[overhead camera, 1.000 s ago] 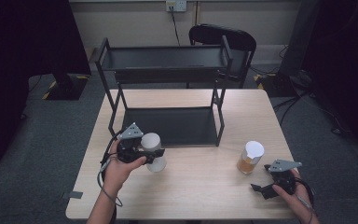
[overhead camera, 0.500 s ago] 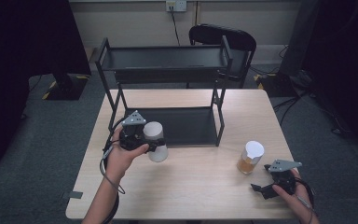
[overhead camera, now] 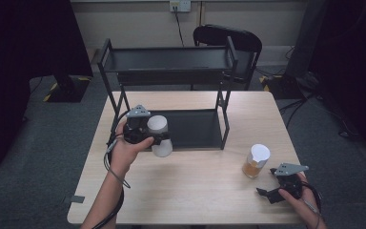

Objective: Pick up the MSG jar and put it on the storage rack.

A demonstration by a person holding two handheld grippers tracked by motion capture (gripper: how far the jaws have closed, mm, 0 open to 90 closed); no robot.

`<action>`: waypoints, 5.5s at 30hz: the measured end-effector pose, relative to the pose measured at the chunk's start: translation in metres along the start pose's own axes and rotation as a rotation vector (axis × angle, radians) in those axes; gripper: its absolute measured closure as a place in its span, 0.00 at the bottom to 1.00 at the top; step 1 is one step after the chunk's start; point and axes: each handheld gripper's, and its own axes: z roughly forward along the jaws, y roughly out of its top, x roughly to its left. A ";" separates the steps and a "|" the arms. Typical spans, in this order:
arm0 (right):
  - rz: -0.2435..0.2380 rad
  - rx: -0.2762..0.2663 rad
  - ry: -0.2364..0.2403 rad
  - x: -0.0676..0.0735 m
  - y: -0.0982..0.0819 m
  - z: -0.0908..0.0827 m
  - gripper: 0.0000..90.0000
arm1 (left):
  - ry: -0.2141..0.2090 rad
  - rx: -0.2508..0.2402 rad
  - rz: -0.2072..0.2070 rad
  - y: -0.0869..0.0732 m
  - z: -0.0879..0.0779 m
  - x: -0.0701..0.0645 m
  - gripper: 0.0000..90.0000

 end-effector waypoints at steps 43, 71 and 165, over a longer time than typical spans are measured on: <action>0.000 -0.001 0.000 0.000 0.000 0.000 0.00 | 0.052 -0.006 0.019 0.082 -0.011 0.003 0.38; 0.000 -0.001 0.000 0.000 0.000 0.000 0.00 | 0.076 -0.026 0.028 0.136 -0.044 -0.009 0.38; 0.003 0.002 -0.002 0.000 0.000 0.000 0.00 | 0.175 -0.074 -0.035 0.242 -0.021 0.045 0.37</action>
